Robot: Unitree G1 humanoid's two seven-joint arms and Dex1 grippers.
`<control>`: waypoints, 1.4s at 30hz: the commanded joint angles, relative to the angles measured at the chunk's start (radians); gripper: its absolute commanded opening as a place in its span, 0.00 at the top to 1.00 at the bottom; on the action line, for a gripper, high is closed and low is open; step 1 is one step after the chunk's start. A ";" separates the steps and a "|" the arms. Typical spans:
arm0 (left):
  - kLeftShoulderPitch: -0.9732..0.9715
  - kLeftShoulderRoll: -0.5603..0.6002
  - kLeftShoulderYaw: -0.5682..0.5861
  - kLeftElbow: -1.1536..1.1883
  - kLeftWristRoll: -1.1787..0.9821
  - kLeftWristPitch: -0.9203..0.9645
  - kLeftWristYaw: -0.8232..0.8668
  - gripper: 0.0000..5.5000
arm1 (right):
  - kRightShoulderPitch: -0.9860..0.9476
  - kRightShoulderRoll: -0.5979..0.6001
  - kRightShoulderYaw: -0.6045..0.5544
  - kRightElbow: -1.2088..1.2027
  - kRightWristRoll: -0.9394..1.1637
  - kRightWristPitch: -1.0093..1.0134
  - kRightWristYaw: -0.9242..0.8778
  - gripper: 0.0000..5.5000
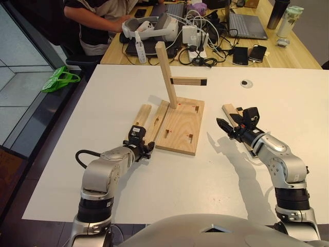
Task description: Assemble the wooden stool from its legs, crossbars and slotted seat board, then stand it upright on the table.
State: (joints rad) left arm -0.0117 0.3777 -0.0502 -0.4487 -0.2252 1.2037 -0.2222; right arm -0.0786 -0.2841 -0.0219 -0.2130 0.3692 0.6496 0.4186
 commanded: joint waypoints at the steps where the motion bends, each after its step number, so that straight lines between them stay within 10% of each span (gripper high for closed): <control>1: -0.030 0.031 0.006 0.006 0.046 -0.105 0.013 0.63 | -0.027 0.004 -0.018 0.009 0.007 0.001 -0.013 0.37; 11: -0.443 0.014 0.347 0.007 -0.029 -0.293 0.071 0.63 | -0.181 0.039 -0.228 0.039 0.246 0.096 -0.033 0.37; 19: -0.737 -0.040 0.372 0.006 -0.182 -0.280 0.066 0.64 | -0.282 0.084 -0.289 -0.020 0.462 0.203 -0.077 0.37; 26: -1.067 -0.161 0.275 0.216 -0.288 -0.430 -0.029 0.84 | -0.364 0.272 -0.330 -0.066 1.090 0.295 -0.401 0.34; 35: -0.781 0.127 0.276 0.138 -0.217 -0.362 -0.118 0.92 | -0.213 0.040 -0.144 -0.158 0.941 0.339 -0.291 0.24; 39: -0.389 0.415 -0.011 0.153 -0.001 -0.349 -0.231 0.92 | -0.179 -0.051 -0.115 -0.126 0.827 0.319 -0.201 0.24; 42: -0.321 0.326 -0.156 0.186 0.038 -0.371 -0.238 0.92 | -0.187 -0.080 -0.095 -0.092 0.766 0.314 -0.159 0.24</control>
State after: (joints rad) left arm -0.3284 0.7701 -0.1448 -0.2714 -0.1981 0.8463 -0.4604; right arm -0.2625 -0.3464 -0.1334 -0.3238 1.1682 0.9658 0.2381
